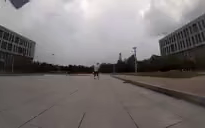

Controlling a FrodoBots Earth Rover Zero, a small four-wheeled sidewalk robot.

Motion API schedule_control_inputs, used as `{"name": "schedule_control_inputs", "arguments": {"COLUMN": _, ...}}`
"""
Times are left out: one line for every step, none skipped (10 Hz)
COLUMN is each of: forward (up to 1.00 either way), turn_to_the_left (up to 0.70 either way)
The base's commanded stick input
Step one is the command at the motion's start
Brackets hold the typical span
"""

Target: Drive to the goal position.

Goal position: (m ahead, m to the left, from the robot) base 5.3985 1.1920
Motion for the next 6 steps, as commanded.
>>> {"name": "schedule_control_inputs", "arguments": {"forward": 0.70, "turn_to_the_left": 0.00}}
{"name": "schedule_control_inputs", "arguments": {"forward": 0.70, "turn_to_the_left": 0.00}}
{"name": "schedule_control_inputs", "arguments": {"forward": 0.70, "turn_to_the_left": 0.00}}
{"name": "schedule_control_inputs", "arguments": {"forward": 0.70, "turn_to_the_left": 0.00}}
{"name": "schedule_control_inputs", "arguments": {"forward": 0.70, "turn_to_the_left": 0.00}}
{"name": "schedule_control_inputs", "arguments": {"forward": 0.70, "turn_to_the_left": 0.00}}
